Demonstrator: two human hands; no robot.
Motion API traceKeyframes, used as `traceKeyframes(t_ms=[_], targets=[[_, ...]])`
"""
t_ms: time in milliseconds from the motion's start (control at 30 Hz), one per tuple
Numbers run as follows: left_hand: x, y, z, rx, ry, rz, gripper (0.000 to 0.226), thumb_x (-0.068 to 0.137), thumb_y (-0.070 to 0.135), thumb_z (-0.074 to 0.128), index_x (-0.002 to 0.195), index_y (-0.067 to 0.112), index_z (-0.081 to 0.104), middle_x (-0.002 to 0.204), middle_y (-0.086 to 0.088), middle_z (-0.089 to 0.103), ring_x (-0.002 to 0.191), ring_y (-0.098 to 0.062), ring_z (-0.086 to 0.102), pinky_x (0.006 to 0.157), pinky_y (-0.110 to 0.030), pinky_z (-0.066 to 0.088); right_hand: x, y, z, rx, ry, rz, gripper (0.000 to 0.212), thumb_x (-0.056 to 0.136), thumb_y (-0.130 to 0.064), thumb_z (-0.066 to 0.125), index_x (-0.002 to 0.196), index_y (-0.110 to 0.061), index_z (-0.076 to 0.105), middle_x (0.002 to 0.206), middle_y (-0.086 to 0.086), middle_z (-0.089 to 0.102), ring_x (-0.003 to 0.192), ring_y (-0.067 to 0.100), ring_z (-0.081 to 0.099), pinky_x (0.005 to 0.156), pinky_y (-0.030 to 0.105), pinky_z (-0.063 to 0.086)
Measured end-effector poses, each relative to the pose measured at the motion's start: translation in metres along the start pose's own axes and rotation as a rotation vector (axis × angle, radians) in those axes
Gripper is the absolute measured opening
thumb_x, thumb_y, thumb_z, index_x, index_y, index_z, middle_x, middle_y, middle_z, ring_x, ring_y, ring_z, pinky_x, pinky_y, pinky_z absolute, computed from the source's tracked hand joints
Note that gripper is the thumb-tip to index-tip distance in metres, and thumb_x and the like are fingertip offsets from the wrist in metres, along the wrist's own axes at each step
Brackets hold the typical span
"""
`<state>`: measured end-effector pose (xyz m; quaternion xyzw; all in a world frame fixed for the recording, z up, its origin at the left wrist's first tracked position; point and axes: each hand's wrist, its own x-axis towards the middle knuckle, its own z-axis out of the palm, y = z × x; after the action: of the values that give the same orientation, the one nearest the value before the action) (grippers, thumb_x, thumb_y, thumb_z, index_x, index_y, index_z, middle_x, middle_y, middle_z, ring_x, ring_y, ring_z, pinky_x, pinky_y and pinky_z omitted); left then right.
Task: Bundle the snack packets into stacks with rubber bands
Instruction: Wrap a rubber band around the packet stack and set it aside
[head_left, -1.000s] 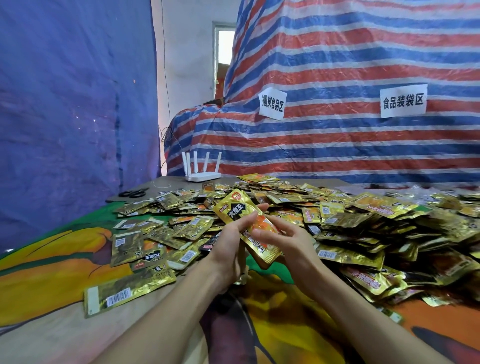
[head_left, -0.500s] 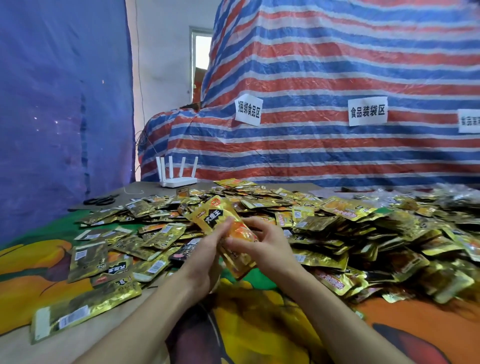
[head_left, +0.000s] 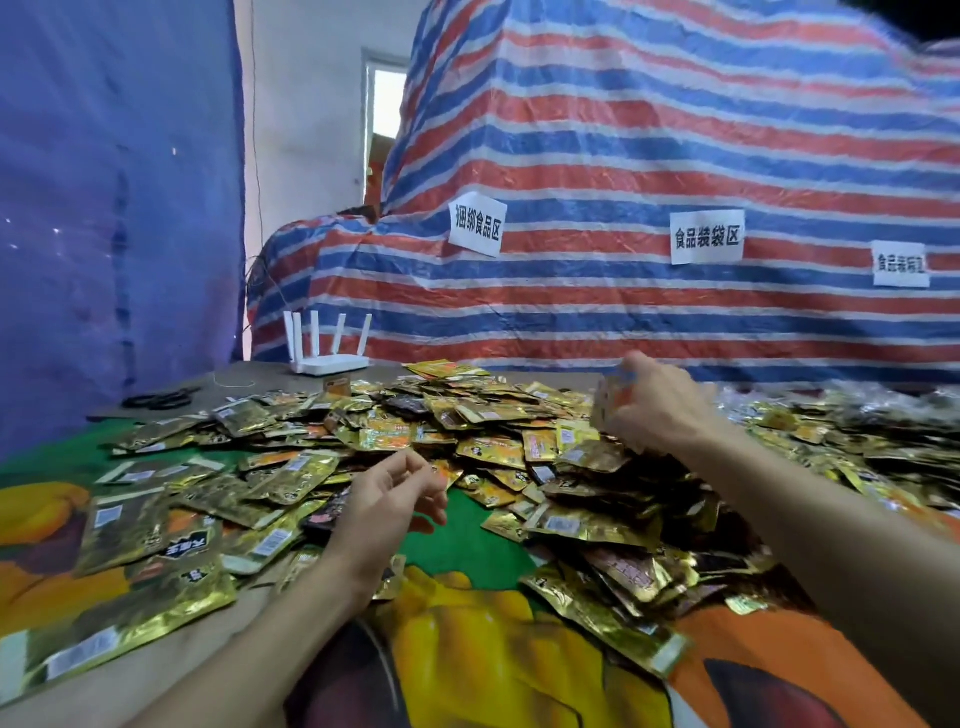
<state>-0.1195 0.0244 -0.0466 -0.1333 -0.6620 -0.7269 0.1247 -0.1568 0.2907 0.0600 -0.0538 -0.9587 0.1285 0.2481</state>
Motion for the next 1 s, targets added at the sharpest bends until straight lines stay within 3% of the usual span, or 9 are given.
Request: traceKeyframes(t_ms=[100,367,467,567,633,733,800,867,1000], targets=[[-0.001,0.001,-0.001,0.046,0.007,0.024,0.028,0.093,0.007,0.063,0.066,0.013,0.054,0.069,-0.01,0.061,0.062,-0.02,0.059,0.066,-0.036,0.046,0.002,0.011,0.01,-0.293,-0.018,0.074,0.029,0.091,-0.041,0.054,0.11,-0.022,0.066,0.119,0.015,0.055,0.118,0.034,0.045,0.107,0.052,0.027],[-0.007,0.001,0.0,0.45,-0.056,0.19,0.024,0.088,0.017,0.075,0.068,0.011,0.061,0.061,0.004,0.05,0.057,-0.009,0.044,0.058,-0.022,0.037,-0.003,0.003,0.007,-0.316,-0.058,0.117,0.029,0.088,-0.041,0.052,0.101,-0.02,0.068,0.118,0.015,0.061,0.121,0.037,0.045,0.112,0.059,0.022],[-0.006,0.003,-0.002,0.485,-0.043,0.226,0.03,0.091,0.03,0.072,0.066,0.015,0.065,0.055,0.013,0.05,0.054,-0.004,0.043,0.054,-0.019,0.034,-0.014,-0.017,0.007,-0.284,0.079,0.035,0.025,0.086,-0.033,0.055,0.1,-0.017,0.067,0.122,0.02,0.057,0.12,0.038,0.044,0.11,0.059,0.026],[0.0,0.014,-0.004,0.524,0.031,0.185,0.021,0.091,0.029,0.07,0.071,0.023,0.066,0.066,0.014,0.059,0.063,-0.004,0.052,0.057,-0.021,0.039,-0.034,-0.053,0.014,-0.112,0.168,-0.157,0.036,0.087,-0.034,0.059,0.119,-0.02,0.068,0.125,0.02,0.06,0.119,0.036,0.047,0.104,0.053,0.032],[0.004,0.025,-0.015,0.663,0.023,0.126,0.011,0.088,0.022,0.07,0.078,0.022,0.066,0.078,0.009,0.063,0.074,-0.008,0.059,0.062,-0.024,0.046,-0.049,-0.081,0.024,0.072,0.053,-0.314,0.04,0.087,-0.04,0.065,0.124,-0.024,0.067,0.127,0.013,0.064,0.12,0.033,0.053,0.104,0.048,0.039],[0.005,0.042,-0.046,0.891,-0.057,-0.029,0.012,0.083,0.011,0.069,0.088,0.021,0.065,0.089,0.002,0.066,0.087,-0.017,0.065,0.075,-0.032,0.055,-0.068,-0.113,0.047,0.297,-0.433,-0.478,0.059,0.078,-0.054,0.078,0.129,-0.03,0.062,0.124,-0.002,0.063,0.11,0.018,0.06,0.092,0.036,0.051],[0.0,0.053,-0.069,1.051,-0.118,-0.178,0.021,0.081,0.008,0.073,0.095,0.021,0.063,0.098,0.0,0.065,0.089,-0.017,0.064,0.073,-0.033,0.057,-0.079,-0.128,0.067,0.3,-0.669,-0.509,0.071,0.069,-0.059,0.084,0.131,-0.036,0.058,0.116,-0.01,0.057,0.098,0.009,0.06,0.079,0.024,0.052],[-0.009,0.062,-0.092,1.303,-0.17,-0.324,0.028,0.077,0.017,0.081,0.1,0.019,0.064,0.095,0.003,0.062,0.085,-0.015,0.061,0.065,-0.027,0.051,-0.085,-0.138,0.088,0.251,-0.722,-0.554,0.077,0.065,-0.059,0.086,0.133,-0.039,0.055,0.115,-0.014,0.05,0.098,0.005,0.054,0.079,0.02,0.047],[-0.03,0.073,-0.126,1.59,-0.178,-0.646,0.043,0.068,0.042,0.087,0.092,0.016,0.062,0.081,0.002,0.061,0.082,-0.022,0.065,0.069,-0.032,0.053,-0.087,-0.148,0.107,0.312,-0.738,-0.566,0.073,0.068,-0.054,0.087,0.134,-0.036,0.059,0.137,-0.01,0.053,0.126,0.014,0.05,0.104,0.032,0.044]])
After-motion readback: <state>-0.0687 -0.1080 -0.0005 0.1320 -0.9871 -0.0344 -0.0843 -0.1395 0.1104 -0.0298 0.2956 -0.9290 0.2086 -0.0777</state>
